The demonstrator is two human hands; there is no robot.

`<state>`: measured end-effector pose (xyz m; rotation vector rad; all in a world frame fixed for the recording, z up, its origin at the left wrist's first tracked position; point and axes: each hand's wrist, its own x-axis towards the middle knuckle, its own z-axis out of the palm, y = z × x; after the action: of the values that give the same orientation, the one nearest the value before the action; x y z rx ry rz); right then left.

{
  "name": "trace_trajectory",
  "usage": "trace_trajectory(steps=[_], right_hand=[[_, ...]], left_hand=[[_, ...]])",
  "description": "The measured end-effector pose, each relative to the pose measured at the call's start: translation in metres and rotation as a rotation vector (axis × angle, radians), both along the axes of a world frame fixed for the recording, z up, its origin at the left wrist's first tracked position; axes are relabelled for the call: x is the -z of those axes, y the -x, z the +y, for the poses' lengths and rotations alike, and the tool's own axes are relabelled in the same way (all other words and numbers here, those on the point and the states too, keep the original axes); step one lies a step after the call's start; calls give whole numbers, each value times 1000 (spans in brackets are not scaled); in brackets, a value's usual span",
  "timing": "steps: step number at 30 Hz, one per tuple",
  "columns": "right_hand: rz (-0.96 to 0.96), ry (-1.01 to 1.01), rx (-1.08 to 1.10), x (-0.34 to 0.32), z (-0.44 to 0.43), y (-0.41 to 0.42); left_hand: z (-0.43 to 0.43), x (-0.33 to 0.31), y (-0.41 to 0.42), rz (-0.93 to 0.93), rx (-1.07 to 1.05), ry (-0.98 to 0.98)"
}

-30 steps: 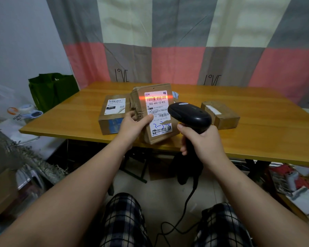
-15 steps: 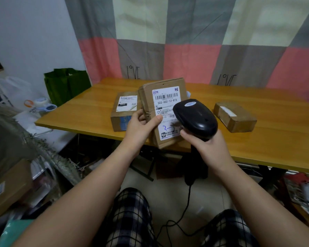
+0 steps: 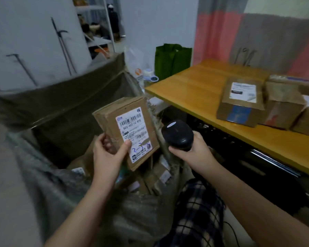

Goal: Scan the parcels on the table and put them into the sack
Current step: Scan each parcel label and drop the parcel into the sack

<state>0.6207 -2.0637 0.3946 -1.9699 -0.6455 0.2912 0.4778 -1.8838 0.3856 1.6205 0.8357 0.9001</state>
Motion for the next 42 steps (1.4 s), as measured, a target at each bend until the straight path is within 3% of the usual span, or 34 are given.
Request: trace_trajectory(steps=[2,6,8,12,15,19,21,23,25,28,31,34,39,42], right_hand=[[-23,164,-25,24,28,-2],[-50,426,-19,64,56,-1],[-45,396,37,72,55,-2],[-51,249,206,59,29,-18],[-84,184,217,44,11,-25],[-90,180,167,39,9,-17],[-75,174,178,38,7,-14],[-73,193,186,36,5,-11],[-179,208,193,33,4,-2],[-317,57,94,31,9,21],[-65,-47,-114,38,24,35],[130,199,-336,63,42,38],[116,590,-629,106,65,49],[87,625,-640,108,61,51]], left_hand=[[26,14,7,160,-17,-37],[46,32,4,306,163,-97],[48,35,2,421,216,-269],[53,33,9,737,177,-811],[49,31,12,904,121,-900],[39,28,3,1057,265,-994],[37,32,6,1113,362,-983],[33,34,9,1140,328,-931],[29,32,6,1136,256,-864],[33,25,0,1114,201,-784],[49,19,5,1007,105,-692],[57,18,16,926,80,-609],[53,29,29,875,126,-568],[51,33,28,887,141,-593]])
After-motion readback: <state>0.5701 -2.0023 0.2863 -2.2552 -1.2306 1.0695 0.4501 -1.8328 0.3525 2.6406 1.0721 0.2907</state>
